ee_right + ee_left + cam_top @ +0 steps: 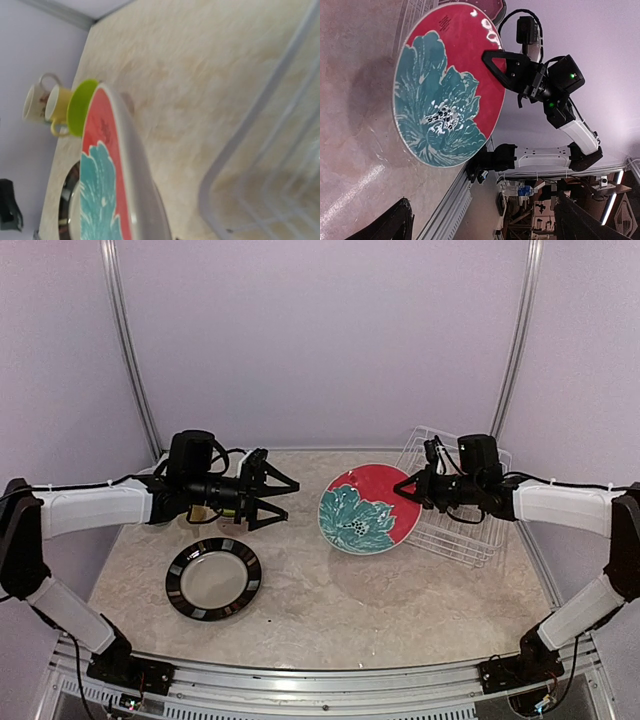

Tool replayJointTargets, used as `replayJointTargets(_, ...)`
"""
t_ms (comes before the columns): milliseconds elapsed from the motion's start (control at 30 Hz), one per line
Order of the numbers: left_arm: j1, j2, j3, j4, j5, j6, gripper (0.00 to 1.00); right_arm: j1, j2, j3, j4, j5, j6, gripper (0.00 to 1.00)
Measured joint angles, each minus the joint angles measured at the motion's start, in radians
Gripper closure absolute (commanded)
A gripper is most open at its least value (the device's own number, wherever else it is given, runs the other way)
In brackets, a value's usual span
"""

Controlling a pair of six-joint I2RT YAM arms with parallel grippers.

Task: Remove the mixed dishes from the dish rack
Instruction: Pass from the right arm to the left

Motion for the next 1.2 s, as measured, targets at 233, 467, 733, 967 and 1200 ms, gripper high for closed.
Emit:
replayJointTargets(233, -0.033, 0.081, -0.001, 0.074, 0.008, -0.066, 0.15, 0.09, 0.117, 0.02, 0.098, -0.031, 0.054, 1.0)
replayJointTargets(467, -0.032, 0.082, -0.001, -0.058, -0.103, -0.045, 0.16, 0.134, 0.134, 0.043, 0.167, -0.052, 0.082, 1.0)
replayJointTargets(733, -0.026, 0.087, -0.011, 0.008, -0.061, -0.06, 0.41, 0.169, 0.197, 0.072, 0.261, -0.084, 0.124, 1.0)
replayJointTargets(967, -0.001, 0.087, -0.061, 0.076, -0.03, -0.094, 0.62, 0.177, 0.23, 0.072, 0.321, -0.11, 0.163, 1.0)
replayJointTargets(1200, 0.024, 0.087, -0.093, 0.128, -0.004, -0.13, 0.81, 0.192, 0.265, 0.09, 0.36, -0.13, 0.189, 1.0)
